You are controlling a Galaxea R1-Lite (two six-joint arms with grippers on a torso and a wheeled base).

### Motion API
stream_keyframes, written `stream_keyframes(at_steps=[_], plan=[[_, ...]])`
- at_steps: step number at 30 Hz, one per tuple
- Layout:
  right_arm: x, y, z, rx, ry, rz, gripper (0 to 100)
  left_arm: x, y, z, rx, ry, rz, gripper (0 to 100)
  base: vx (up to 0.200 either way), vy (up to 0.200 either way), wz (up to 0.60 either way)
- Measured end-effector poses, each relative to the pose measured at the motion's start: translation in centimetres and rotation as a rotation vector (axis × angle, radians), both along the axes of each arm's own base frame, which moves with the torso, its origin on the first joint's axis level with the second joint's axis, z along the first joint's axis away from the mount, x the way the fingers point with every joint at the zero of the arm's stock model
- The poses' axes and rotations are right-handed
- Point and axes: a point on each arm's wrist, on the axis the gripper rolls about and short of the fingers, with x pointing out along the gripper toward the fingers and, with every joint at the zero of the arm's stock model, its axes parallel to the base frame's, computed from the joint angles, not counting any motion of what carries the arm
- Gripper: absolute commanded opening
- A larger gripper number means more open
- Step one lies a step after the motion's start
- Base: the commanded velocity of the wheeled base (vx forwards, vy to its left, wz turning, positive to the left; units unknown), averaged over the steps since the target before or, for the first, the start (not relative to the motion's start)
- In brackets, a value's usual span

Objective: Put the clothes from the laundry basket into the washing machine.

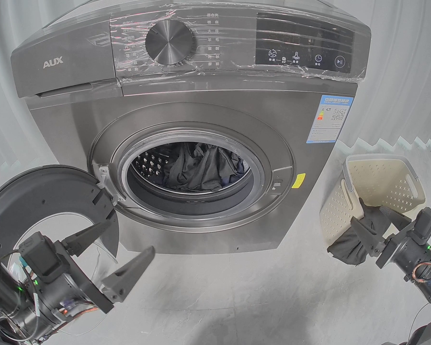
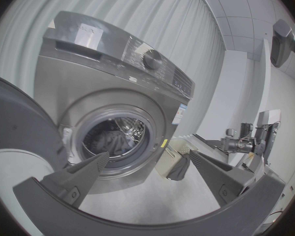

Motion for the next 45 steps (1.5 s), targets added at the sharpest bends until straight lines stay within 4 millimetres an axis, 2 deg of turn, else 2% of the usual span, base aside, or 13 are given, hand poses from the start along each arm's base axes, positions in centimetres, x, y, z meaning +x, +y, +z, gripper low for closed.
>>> stream_keyframes(at_steps=[6, 10, 18, 23, 29, 33, 37, 45], plan=[[-1.3, -1.9, -0.5, -0.082, 0.078, -0.07, 100, -0.8, 2.8, 0.1, 0.031, 0.003, 0.105, 100, -0.2, 0.0, 0.0], [-2.7, -3.0, -1.0, -0.12, 0.132, -0.102, 100, -2.1, 4.4, -0.3, 0.076, 0.047, 0.145, 100, 0.0, 0.0, 0.0], [-6.2, -5.5, -1.3, -0.141, 0.142, -0.201, 100, -5.6, 7.5, -1.7, 0.129, 0.11, 0.22, 100, -0.15, 0.0, 0.0], [-8.9, -6.7, -2.3, -0.148, 0.149, -0.277, 100, -7.3, 9.0, -2.3, 0.111, 0.097, 0.319, 100, 0.0, 0.0, 0.0], [-12.1, -7.6, -4.1, -0.144, 0.145, -0.343, 100, -9.1, 10.0, -3.1, 0.093, 0.076, 0.406, 100, 0.0, -0.167, 0.0], [-13.7, -7.7, -5.0, -0.12, 0.092, -0.394, 100, -10.7, 10.5, -4.7, 0.123, 0.094, 0.469, 100, 0.0, -0.2, 0.0], [-14.5, -7.6, -5.5, -0.107, 0.039, -0.402, 100, -11.7, 10.6, -5.9, 0.134, 0.115, 0.51, 100, 0.0, -0.2, 0.0], [-15.2, -7.5, -5.8, -0.121, -0.028, -0.409, 100, -12.7, 10.4, -6.3, 0.128, 0.035, 0.571, 100, 0.0, -0.2, 0.0]])
